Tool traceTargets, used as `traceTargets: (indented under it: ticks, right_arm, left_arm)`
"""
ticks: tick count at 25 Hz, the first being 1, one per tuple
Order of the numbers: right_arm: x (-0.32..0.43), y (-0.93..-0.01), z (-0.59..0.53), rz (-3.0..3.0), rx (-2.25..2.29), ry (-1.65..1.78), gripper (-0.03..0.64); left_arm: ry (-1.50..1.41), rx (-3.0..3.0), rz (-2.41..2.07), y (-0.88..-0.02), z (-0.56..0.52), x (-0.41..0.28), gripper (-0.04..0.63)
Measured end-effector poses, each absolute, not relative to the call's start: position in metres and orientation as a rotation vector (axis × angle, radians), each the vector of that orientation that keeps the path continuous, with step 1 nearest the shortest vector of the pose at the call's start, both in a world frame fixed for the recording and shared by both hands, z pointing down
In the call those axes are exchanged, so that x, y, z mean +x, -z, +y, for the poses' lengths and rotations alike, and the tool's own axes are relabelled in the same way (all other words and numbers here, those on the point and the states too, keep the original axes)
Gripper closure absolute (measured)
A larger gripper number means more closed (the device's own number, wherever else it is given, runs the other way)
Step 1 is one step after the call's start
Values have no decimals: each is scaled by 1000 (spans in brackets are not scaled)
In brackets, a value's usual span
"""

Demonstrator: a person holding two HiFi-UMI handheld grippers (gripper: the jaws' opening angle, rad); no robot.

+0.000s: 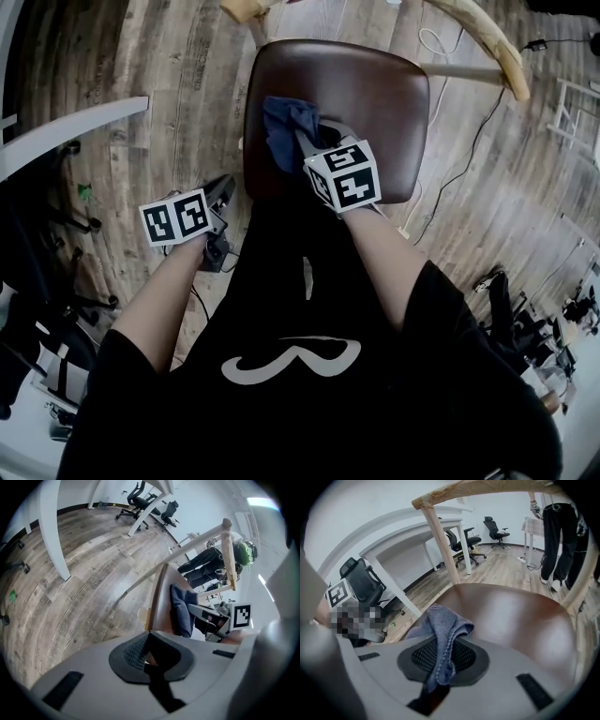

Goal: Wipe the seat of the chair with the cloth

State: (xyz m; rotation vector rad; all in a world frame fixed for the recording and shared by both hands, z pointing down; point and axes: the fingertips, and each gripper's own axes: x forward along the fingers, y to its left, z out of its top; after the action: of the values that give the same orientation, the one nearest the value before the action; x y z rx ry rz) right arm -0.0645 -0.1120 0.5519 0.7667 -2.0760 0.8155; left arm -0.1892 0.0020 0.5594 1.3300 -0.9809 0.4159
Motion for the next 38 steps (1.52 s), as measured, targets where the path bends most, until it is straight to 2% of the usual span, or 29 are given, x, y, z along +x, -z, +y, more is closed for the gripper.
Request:
traceTargets:
  ticks: [23,34,38]
  right_arm:
    - [105,-557,-127,-1879,1220,-875,561]
    - [184,-556,-124,-1767,1377,-795,561]
    - [200,-556,-120,-1737,1443,-866,561]
  left_arm:
    - [-599,1434,-808,-556,-13,-143,581]
    - [-608,1418,-859,-559,-19,-157,581]
    - [-582,1418,-885,-557,-19,-156,581]
